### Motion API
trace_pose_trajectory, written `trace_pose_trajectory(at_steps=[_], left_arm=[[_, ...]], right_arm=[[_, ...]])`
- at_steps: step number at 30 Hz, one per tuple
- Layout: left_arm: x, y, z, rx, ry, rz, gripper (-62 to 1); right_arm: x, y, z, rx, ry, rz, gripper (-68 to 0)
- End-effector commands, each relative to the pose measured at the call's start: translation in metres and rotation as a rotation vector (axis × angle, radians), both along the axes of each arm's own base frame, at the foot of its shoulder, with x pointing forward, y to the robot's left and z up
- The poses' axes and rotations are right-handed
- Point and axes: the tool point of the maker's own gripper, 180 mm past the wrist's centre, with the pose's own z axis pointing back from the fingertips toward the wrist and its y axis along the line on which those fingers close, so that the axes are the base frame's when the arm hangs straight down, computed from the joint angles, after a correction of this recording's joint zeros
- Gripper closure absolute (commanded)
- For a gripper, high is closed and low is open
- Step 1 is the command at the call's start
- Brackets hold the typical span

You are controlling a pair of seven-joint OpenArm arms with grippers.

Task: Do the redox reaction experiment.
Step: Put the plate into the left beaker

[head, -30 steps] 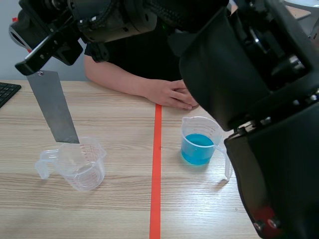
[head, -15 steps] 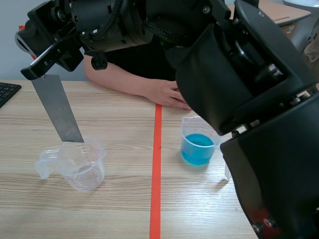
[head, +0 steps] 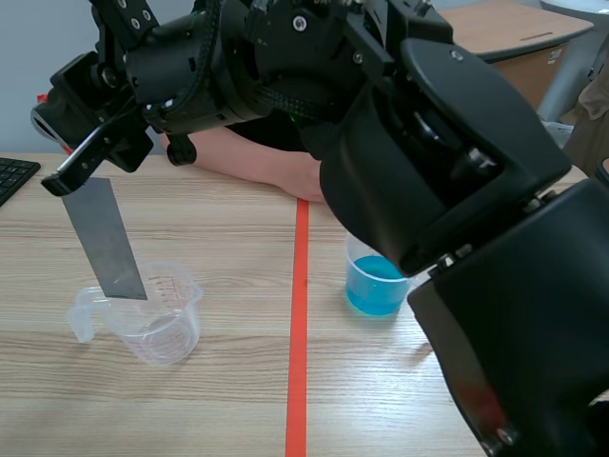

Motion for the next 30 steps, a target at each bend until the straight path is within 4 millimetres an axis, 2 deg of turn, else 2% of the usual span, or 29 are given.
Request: trace_pose_trajectory(at_steps=[1, 15, 26, 30], left_arm=[[0.000, 0.000, 0.002, -0.003, -0.007, -0.001, -62.3], [-0.001, 0.000, 0.001, 0.001, 0.001, -0.004, -62.3], [-0.002, 0.000, 0.001, 0.001, 0.004, -0.003, -62.3], [-0.002, 0.000, 0.001, 0.001, 0.004, -0.003, -62.3]], right_arm=[[0.000, 0.003, 0.007, 0.024, -0.007, 0.014, -1.7], [0.016, 0.000, -0.040, -0.063, 0.052, -0.033, -1.7], [0.019, 0.002, -0.049, -0.092, 0.005, -0.040, -1.8], [0.020, 0.000, -0.053, -0.117, -0.003, -0.046, -6.1]])
